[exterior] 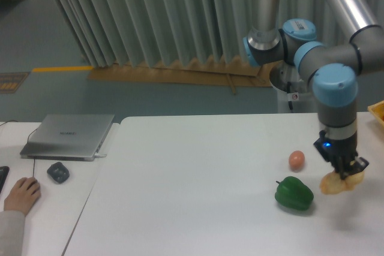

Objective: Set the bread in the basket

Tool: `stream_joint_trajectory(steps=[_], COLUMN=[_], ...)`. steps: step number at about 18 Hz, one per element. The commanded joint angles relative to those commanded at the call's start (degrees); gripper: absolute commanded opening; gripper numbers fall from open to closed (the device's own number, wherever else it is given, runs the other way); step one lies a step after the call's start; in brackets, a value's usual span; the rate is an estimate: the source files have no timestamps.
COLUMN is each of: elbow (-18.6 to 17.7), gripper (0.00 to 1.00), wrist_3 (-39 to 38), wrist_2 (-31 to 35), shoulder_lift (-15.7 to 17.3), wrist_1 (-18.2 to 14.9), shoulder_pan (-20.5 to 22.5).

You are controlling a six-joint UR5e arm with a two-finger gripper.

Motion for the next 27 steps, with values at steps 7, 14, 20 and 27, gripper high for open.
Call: stream_joint_trajectory(steps=[7,14,20,27], elbow=[-2.1,-2.1,-2.2,-1.9], gripper=[0.17,0.17,0.19,0.19], wrist_3=[15.4,32.6,45.8,61.8], wrist_2=[-0.1,0.0,-0.2,-0.1], shoulder_lift=[3.0,4.1,4.1,4.1], wrist_1=[-2.1,-3.6,-3.6,-2.8], shoulder_pan=[7.7,15.4,21.5,27.7])
